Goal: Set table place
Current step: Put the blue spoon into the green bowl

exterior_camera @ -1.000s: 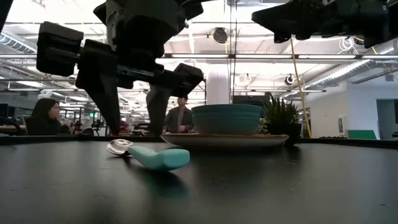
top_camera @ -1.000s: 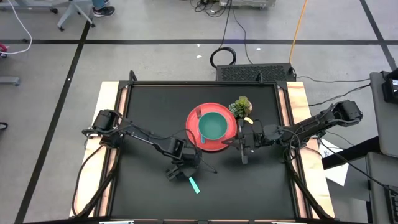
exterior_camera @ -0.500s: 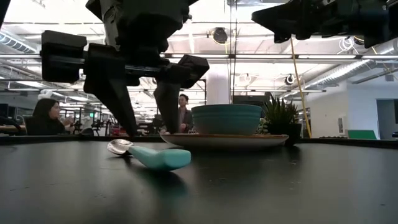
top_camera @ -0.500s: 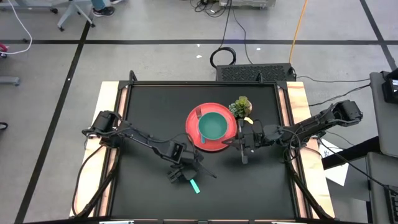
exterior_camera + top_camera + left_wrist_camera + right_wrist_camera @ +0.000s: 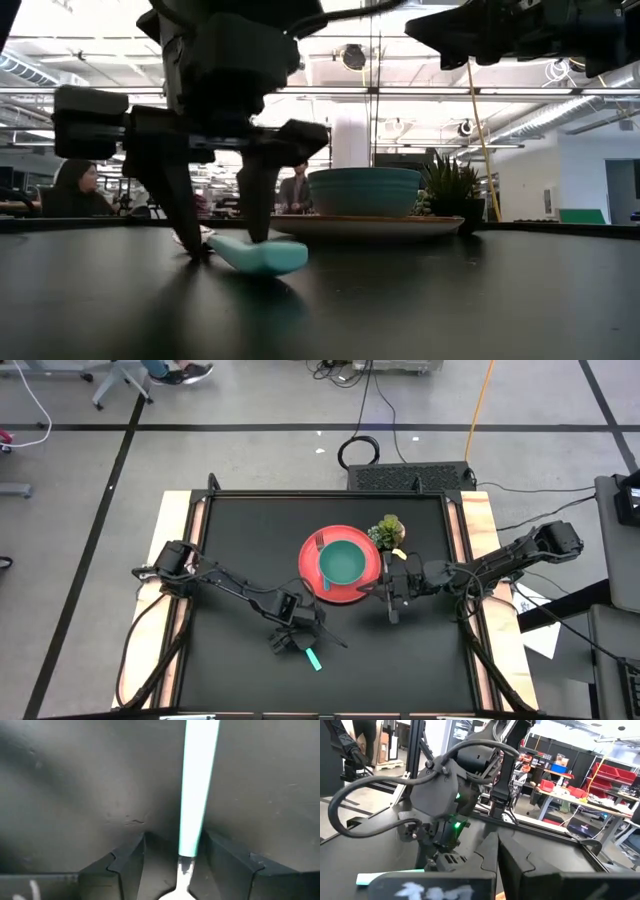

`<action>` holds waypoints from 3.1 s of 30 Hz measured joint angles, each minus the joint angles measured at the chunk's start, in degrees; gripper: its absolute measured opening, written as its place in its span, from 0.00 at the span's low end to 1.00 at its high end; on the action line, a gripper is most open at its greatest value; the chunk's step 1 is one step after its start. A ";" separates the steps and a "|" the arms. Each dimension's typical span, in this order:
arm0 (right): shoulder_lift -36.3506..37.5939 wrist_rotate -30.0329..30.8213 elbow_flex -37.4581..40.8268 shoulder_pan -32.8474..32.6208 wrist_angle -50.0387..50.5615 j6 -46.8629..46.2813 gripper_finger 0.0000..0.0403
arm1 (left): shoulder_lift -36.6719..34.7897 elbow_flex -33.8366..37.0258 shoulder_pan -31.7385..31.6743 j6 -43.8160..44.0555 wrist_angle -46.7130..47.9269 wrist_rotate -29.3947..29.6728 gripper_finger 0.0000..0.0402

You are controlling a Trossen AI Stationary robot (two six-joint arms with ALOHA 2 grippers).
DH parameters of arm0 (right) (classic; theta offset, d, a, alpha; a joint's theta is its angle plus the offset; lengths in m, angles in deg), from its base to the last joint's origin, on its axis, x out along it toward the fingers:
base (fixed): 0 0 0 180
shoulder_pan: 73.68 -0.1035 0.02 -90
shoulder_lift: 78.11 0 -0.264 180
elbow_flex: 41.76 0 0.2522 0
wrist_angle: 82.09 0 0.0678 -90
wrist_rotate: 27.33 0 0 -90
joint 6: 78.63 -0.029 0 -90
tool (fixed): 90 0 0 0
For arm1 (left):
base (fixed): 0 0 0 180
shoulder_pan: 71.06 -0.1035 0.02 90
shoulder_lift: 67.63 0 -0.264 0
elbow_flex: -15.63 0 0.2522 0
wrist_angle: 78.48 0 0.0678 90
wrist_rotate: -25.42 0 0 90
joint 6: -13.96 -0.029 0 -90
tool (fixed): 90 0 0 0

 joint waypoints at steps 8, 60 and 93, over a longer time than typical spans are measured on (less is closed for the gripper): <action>-0.02 0.00 -0.04 0.00 0.43 0.01 0.00 | 0.79 -0.17 -0.13 -0.02 -0.19 0.71 0.50; 17.98 0.17 0.00 -3.62 20.21 -0.45 0.00 | -14.86 0.05 -17.37 6.12 -24.83 -13.84 0.08; 47.44 -0.04 12.96 1.46 29.08 -4.81 0.00 | -14.86 0.05 -23.75 11.31 -33.97 -21.60 0.08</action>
